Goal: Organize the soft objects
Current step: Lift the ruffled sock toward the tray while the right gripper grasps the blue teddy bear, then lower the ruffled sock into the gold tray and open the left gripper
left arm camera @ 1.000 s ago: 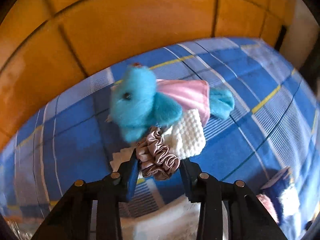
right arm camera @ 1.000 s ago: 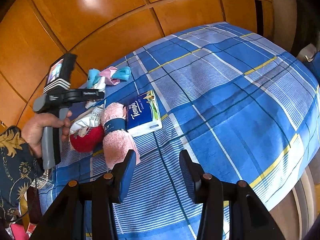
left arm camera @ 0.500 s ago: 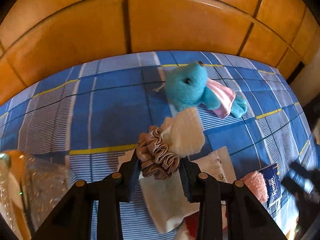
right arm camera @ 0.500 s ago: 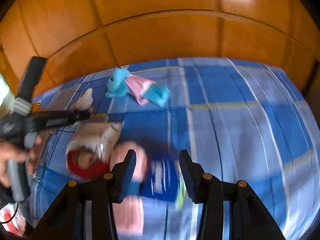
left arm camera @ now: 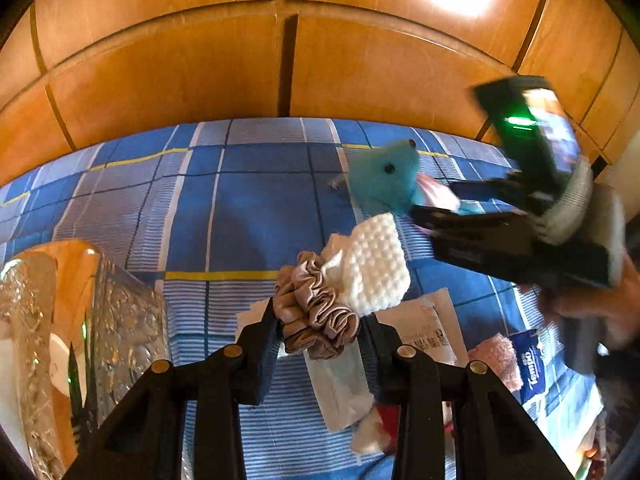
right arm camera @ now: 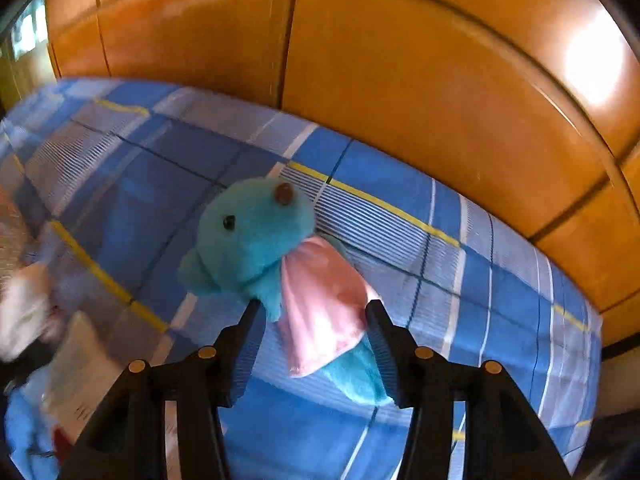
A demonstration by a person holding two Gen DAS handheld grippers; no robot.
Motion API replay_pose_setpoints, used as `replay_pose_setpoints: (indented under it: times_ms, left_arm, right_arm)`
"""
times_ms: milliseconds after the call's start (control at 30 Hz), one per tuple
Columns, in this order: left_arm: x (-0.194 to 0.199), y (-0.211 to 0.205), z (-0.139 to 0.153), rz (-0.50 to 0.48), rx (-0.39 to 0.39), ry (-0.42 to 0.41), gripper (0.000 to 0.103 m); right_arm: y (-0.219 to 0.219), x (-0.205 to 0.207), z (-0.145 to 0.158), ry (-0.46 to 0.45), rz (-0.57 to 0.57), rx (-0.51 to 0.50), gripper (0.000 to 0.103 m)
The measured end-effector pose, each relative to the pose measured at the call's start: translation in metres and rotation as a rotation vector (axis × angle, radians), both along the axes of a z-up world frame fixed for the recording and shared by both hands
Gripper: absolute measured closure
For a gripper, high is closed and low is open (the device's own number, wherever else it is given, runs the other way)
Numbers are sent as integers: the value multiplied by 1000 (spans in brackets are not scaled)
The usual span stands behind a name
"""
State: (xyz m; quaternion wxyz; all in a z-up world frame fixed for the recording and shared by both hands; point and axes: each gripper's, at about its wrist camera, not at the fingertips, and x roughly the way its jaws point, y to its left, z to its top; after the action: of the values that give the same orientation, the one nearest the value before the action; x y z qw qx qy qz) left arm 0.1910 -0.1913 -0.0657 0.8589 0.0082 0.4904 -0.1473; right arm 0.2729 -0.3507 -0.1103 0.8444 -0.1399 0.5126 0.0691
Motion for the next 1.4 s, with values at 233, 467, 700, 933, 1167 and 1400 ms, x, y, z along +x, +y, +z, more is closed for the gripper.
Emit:
replay_pose_setpoints:
  times_ms: [233,467,700,933,1167,1400]
  left_arm:
    - [6,-12,8,-25,-16,20,66]
    - [45,-12,48,32,-126,72,66]
    - [92,46,107,183,-148,26,66]
    - [111,186,157,412,-114,-85,66]
    - [73,318,150,579,-60,-118,66]
    - [-17,395,117,625,-77,-131,66]
  right_arm:
    - [5,5,-14,-27,-61,-39,77]
    - [-11,-6,-11,39,-189,110,80]
    - [-18,-11,-13,62,-232,145,80]
    - [-13,4,-16,97,-251,126,79]
    - [2,5,-21,65,-253,52,79]
    - [33,2,-25,43,-238,-95,81]
